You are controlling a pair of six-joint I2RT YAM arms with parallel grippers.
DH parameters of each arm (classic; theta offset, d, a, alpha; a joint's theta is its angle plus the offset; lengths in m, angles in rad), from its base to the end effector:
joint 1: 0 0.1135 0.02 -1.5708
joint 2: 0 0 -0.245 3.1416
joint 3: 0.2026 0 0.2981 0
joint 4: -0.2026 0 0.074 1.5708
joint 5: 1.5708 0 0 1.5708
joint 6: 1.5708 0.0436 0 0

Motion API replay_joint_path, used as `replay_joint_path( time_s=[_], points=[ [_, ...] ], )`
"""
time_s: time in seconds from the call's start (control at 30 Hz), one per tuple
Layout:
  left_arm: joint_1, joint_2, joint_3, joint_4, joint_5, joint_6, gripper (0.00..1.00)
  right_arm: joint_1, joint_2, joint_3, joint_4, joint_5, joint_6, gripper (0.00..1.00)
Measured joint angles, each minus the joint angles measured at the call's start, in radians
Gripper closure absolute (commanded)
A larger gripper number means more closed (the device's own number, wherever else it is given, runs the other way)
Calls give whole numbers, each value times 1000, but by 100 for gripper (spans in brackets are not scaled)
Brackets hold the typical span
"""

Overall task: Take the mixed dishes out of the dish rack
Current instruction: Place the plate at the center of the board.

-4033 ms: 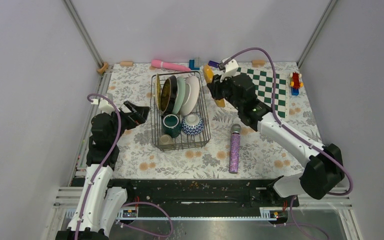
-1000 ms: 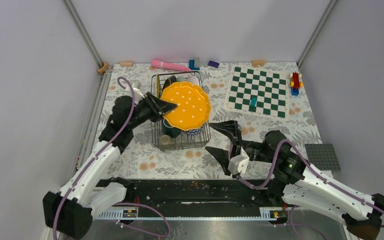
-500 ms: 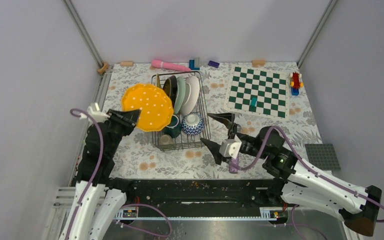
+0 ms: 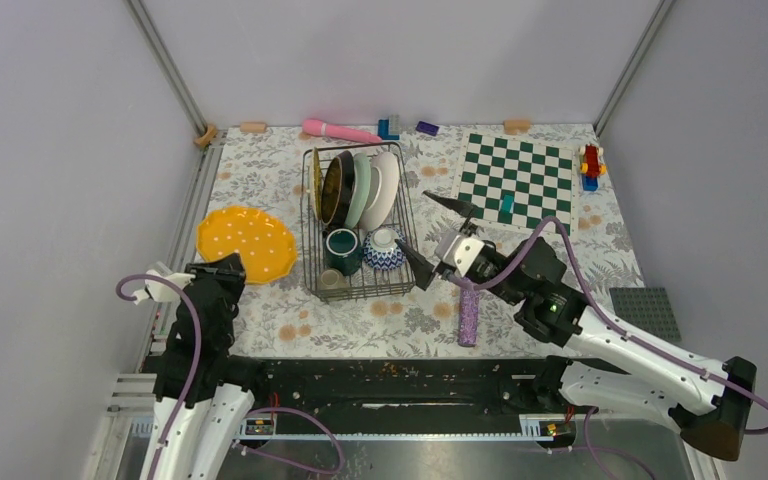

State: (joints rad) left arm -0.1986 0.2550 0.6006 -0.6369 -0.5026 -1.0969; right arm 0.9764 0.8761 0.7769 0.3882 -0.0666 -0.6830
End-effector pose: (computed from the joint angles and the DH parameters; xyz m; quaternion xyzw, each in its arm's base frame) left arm 0.1461 -0.0080 0.2984 -0.4711 0.6355 -0.1898 0.5815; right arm 0.1501 0.2272 0.3660 -0.4589 0.3837 0.1368 0.7896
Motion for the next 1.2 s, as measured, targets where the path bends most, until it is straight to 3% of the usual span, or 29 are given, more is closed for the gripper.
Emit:
replay_joint_path(
  time_s=[0.27,0.4,0.63,1.0,1.2],
  points=[
    [0,18,-23,-74,-136,-105,99,0,60,43,34,144,122,0],
    [1,63,-51,-72,-187,-150,98,0,69,53,46,318,256,0],
    [10,187,-181,11,-208,-223,98,0,10,-65,96,521,426,0],
    [79,273,-328,178,-179,-323,95,0,-64,-180,65,680,534,0],
    [87,347,-343,265,-154,-381,81,0,-78,-209,74,750,546,0]
  ],
)
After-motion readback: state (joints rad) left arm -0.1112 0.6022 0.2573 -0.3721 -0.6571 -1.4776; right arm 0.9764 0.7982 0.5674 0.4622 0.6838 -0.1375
